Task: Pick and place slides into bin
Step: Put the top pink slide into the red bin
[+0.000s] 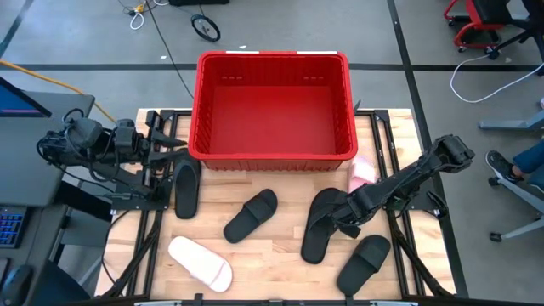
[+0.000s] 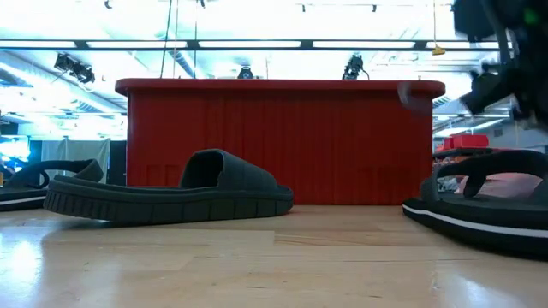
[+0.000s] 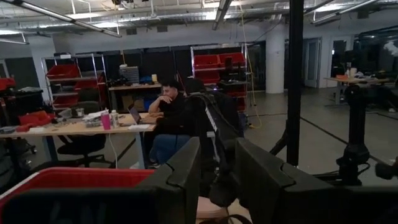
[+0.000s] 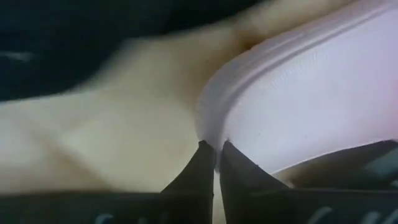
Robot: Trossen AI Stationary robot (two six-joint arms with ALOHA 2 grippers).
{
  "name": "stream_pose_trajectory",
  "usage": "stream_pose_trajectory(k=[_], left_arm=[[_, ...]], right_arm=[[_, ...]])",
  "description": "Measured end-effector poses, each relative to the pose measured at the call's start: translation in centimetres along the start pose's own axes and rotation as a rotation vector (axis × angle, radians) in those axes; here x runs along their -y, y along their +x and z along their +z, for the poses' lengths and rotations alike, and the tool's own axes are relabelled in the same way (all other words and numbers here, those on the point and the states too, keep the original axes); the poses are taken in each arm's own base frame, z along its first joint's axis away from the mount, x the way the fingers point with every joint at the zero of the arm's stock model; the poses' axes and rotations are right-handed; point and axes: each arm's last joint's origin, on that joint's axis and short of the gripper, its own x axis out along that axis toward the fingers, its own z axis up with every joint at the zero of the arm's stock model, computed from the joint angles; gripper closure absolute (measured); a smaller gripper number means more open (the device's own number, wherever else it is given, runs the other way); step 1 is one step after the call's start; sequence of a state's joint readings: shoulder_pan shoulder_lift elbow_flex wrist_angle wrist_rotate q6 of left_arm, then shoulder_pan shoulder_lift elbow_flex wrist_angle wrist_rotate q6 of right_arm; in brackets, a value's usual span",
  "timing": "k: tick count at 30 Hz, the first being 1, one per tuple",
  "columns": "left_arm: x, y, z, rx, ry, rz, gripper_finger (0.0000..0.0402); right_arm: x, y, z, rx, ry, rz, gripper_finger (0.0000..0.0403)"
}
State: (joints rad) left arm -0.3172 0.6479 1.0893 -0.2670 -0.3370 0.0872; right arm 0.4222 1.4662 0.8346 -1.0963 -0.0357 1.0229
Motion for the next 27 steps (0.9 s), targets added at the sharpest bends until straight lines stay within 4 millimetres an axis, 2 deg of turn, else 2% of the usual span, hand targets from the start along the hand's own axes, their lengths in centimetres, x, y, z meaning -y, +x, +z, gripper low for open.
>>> stream_pose_trajectory(k=[4, 7, 11, 14, 16, 18, 20, 22, 24, 27], left_arm=[[0.0, 0.0, 0.0, 0.000, 0.000, 0.000, 0.0294], [0.0, 0.0, 0.0, 0.003, -0.002, 0.000, 0.0294], [0.0, 0.0, 0.1, 0.006, -0.056, 0.000, 0.0294], [0.0, 0.0, 0.1, 0.006, -0.080, 0.001, 0.0294], [0.0, 0.0, 0.1, 0.006, -0.080, 0.000, 0.0294], [0.0, 0.0, 0.1, 0.006, -0.080, 0.000, 0.0294], [0.0, 0.0, 0.1, 0.006, -0.079, 0.000, 0.0294], [0.0, 0.0, 0.1, 0.006, -0.079, 0.000, 0.0294], [0.0, 0.0, 0.1, 0.006, -0.079, 0.000, 0.0294], [0.0, 0.0, 0.1, 0.006, -0.078, 0.000, 0.0294]], right_arm=[[-0.9, -4.1, -0.2, 0.040, 0.028, 0.057, 0.0396], [-1.6, -8.0, -0.6, 0.083, 0.069, 0.187, 0.0396], [-2.7, -14.2, -1.5, 0.151, 0.143, 0.489, 0.0396], [-3.3, -19.4, -2.7, 0.240, 0.121, 0.782, 0.0399], [-3.5, -22.8, -3.5, 0.371, 0.028, 0.973, 0.0399], [-3.2, -26.3, -4.1, 0.607, -0.061, 1.107, 0.0399], [-2.1, -29.2, -4.4, 0.863, -0.081, 1.115, 0.0400], [-0.8, -31.2, -4.4, 1.079, -0.094, 1.028, 0.0400], [0.4, -32.5, -4.0, 1.273, -0.115, 0.865, 0.0400], [1.1, -33.2, -2.4, 1.486, -0.067, 0.471, 0.0401]])
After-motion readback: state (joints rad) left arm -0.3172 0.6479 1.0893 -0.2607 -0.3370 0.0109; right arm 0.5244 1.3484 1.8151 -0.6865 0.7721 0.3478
